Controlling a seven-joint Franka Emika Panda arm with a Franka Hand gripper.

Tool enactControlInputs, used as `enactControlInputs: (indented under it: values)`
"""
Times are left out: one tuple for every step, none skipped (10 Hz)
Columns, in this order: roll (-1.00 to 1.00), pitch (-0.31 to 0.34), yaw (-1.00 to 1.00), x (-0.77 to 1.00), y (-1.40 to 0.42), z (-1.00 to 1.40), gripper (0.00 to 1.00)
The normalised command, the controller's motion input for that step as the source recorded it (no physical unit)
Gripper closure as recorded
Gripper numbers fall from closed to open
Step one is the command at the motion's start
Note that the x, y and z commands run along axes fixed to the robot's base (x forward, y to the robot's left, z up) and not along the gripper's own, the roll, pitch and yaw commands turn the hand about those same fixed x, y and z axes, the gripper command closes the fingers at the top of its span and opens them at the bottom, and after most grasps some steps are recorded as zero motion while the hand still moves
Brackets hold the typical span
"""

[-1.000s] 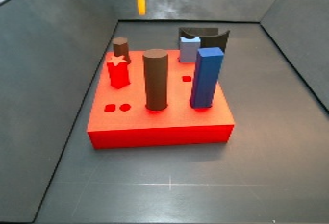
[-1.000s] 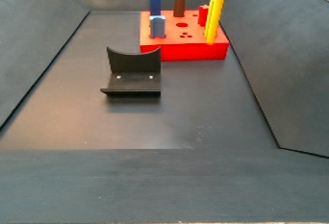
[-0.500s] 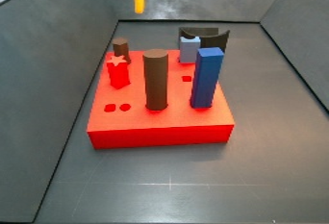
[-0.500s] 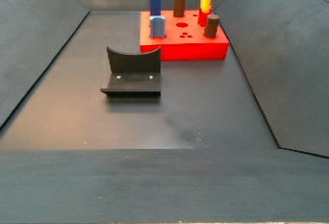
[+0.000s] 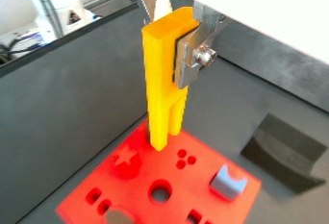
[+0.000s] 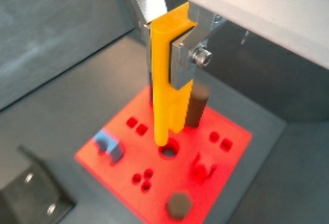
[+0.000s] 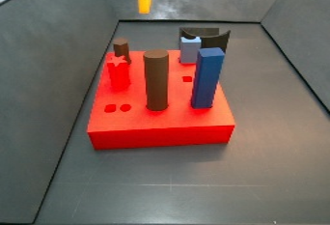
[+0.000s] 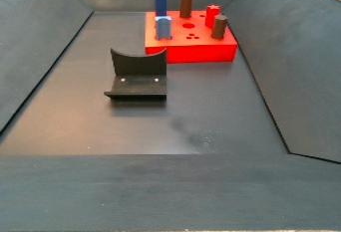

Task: Pick up the square-circle object. Move up. Rotate the square-circle object. Move to above the board. Insert the square-circle object.
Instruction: Move to above the board, then insert the square-circle object.

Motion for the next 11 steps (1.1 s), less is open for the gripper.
enactControlInputs:
  values:
    - [0.01,0.126,0.01,0.24,-0.67,0.25,1.0]
    - [0.02,0.115,0.01,0.16,-0.35,0.13,1.0]
    - [0.03,0.093,0.01,0.11,-0.21,0.08,1.0]
    - [0.0,0.0,-1.0,0.0,0.0,-0.22,1.0]
    - [0.0,0.0,-1.0,0.0,0.0,-0.22,1.0]
    - [0.0,0.0,-1.0,0.0,0.0,-0.19,1.0]
    - [0.0,0.0,-1.0,0.0,0.0,0.0,1.0]
    - [0.0,0.0,-1.0,0.0,0.0,0.0,1.0]
    - [0.0,0.0,-1.0,0.0,0.0,0.0,1.0]
    - [0.0,0.0,-1.0,0.0,0.0,0.0,1.0]
    - [0.0,0.0,-1.0,0.0,0.0,0.0,1.0]
